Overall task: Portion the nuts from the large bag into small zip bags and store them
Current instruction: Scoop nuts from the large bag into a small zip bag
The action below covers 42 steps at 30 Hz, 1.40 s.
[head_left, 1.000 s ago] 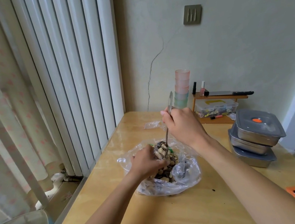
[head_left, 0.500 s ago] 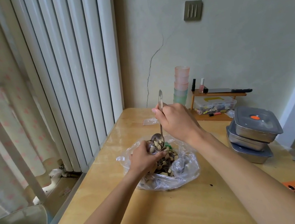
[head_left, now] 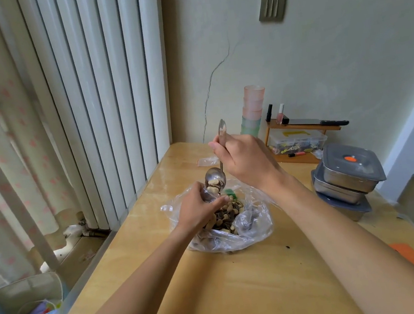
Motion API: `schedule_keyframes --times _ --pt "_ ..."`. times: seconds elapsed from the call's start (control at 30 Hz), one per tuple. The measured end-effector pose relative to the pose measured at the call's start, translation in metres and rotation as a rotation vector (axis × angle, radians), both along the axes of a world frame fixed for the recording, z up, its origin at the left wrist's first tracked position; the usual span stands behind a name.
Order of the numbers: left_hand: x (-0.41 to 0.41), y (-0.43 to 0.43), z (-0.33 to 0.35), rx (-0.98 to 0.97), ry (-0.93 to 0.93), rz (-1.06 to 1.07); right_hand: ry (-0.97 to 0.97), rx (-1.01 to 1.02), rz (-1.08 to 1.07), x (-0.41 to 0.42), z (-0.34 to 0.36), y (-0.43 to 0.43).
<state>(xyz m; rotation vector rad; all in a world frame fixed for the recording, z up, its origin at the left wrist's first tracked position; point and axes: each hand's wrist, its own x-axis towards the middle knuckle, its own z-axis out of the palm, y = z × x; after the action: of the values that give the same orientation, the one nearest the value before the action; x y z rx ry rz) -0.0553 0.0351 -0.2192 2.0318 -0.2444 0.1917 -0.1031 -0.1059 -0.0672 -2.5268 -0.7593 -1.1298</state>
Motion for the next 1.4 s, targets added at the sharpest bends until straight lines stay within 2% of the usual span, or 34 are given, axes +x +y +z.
schedule_keyframes --times 0.1,0.23,0.33,0.57,0.73,0.83,0.97,1.17,1.4 --pt "-0.001 0.0 0.0 -0.024 -0.009 -0.005 -0.064 -0.065 0.02 -0.005 0.0 0.002" --pt "-0.003 0.0 -0.002 -0.014 -0.025 -0.008 -0.01 -0.112 0.048 -0.007 -0.005 0.003" --pt "-0.005 0.0 -0.002 -0.011 -0.022 0.001 -0.054 -0.114 0.029 -0.007 -0.007 0.002" --pt "-0.007 0.002 0.002 -0.038 -0.024 -0.022 -0.035 0.007 0.063 -0.005 -0.009 0.001" --pt "-0.004 0.008 -0.003 -0.008 -0.034 0.023 -0.03 0.144 -0.061 0.0 -0.012 -0.008" --pt "-0.003 0.017 -0.006 -0.005 -0.023 0.055 0.081 0.138 -0.172 0.009 -0.025 -0.019" --pt "-0.007 0.023 -0.002 -0.033 -0.027 0.074 0.29 0.1 -0.158 0.011 -0.048 -0.022" --pt "-0.008 0.028 -0.006 -0.061 -0.031 0.087 0.338 0.105 -0.124 0.002 -0.051 -0.015" --pt "-0.016 0.026 -0.013 -0.12 -0.068 0.081 0.441 0.209 -0.128 0.0 -0.058 -0.014"
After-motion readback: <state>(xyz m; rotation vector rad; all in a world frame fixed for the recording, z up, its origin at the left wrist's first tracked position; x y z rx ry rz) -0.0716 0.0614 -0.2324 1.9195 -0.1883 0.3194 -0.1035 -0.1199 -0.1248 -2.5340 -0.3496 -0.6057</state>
